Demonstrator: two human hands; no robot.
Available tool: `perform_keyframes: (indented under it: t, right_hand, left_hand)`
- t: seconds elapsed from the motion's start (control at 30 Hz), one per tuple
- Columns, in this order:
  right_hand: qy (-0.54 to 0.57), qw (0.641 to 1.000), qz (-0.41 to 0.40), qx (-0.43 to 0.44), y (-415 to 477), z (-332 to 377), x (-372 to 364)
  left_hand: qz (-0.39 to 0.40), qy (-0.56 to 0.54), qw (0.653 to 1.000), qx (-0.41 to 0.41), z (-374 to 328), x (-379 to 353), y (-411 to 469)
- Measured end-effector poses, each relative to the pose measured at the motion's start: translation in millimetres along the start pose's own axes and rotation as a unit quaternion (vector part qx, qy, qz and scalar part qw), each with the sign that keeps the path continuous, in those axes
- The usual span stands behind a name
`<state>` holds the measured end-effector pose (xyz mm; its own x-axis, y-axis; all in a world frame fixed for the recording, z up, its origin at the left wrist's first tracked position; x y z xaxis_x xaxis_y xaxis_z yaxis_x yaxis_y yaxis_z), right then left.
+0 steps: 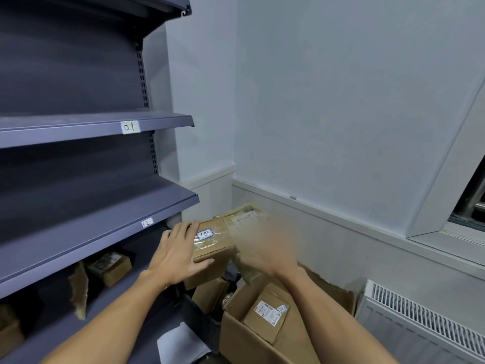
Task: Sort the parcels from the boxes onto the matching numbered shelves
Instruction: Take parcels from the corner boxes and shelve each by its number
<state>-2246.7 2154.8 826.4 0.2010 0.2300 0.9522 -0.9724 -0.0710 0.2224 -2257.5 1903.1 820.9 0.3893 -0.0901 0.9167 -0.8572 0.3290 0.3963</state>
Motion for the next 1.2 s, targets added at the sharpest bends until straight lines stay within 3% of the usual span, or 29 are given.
perform_keyframes:
  t: [0.67, 1.2]
  right_hand:
    - [0.028, 0.988, -0.004, 0.151, 6, -5, 4]
    - [0.075, 0.954, 0.043, 0.287, -23, 84, -35]
  left_hand:
    - [-0.003, 0.087, 0.986, 0.144, -32, 36, -59]
    - [0.043, 0.150, 0.948, 0.279, -19, 75, -177]
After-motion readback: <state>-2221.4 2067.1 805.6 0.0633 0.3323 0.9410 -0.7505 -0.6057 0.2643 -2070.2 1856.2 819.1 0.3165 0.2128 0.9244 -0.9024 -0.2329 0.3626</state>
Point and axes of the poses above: each hand's wrist, its own y-axis towards the middle knuckle, its own x-axis out of the back of the hand, z = x × y, the point moved 3 cm from there along y, towards the middle knuckle, and after that the axes turned 3 degrees about z, right-handed, at the moved point
